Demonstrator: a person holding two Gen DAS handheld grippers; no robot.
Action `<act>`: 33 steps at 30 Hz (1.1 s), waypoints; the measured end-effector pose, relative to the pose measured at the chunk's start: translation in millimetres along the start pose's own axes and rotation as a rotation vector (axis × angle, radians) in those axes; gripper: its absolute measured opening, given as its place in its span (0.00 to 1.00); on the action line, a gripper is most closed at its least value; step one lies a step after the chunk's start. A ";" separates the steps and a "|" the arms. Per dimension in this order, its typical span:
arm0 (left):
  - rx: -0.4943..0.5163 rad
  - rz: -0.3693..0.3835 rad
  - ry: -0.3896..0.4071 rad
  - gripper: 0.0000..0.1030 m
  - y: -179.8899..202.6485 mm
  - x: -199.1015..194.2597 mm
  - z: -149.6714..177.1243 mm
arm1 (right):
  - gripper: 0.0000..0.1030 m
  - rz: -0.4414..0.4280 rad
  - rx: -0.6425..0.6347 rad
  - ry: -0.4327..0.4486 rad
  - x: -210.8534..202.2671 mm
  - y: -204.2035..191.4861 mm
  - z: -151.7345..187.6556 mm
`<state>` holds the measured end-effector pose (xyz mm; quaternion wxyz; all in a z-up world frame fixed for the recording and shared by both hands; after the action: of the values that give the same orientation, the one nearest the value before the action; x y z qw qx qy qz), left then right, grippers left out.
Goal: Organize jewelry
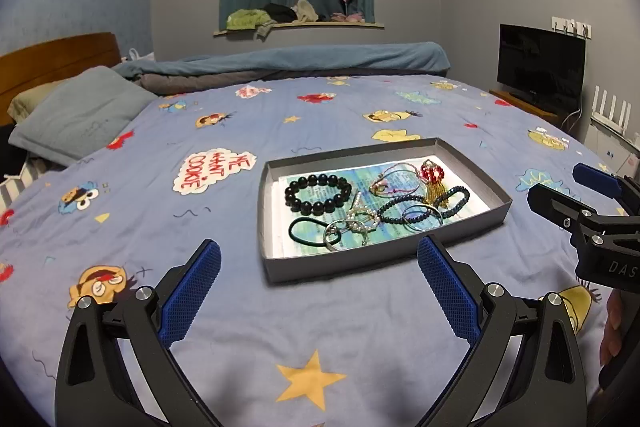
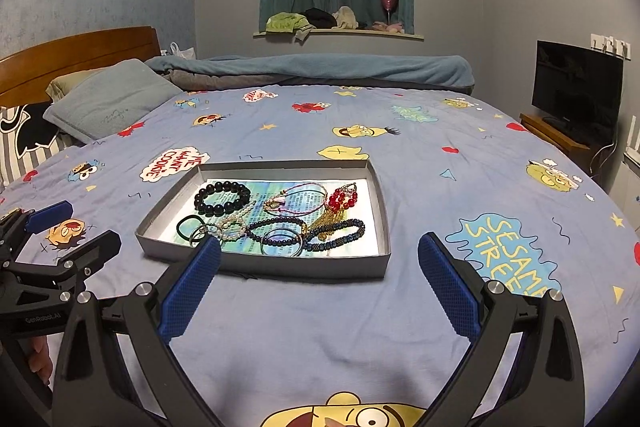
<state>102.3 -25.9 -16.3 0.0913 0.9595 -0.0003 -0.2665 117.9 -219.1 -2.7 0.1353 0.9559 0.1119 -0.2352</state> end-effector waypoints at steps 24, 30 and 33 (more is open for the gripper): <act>0.001 0.000 -0.005 0.95 -1.4 1.3 1.9 | 0.95 0.000 -0.006 -0.005 1.6 -2.3 0.8; 0.001 -0.002 -0.003 0.95 -1.6 1.5 1.9 | 0.95 0.000 -0.006 -0.005 1.8 -2.9 0.6; 0.002 -0.001 -0.004 0.95 -1.6 1.5 2.2 | 0.95 0.001 -0.007 -0.005 1.8 -2.8 0.6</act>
<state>102.4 -24.8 -19.2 0.0903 0.9591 0.0000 -0.2683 118.4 -216.4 -4.7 0.1389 0.9549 0.1120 -0.2374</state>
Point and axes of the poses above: each gripper's, at about its wrist camera, not at the fingertips, and x roughly the way its jaws point, y to its right, z to its underside, the point moved 8 cm from there along x, roughly the way its jaws point, and after that the axes turned 14 degrees about -x, right-handed, at the moved point
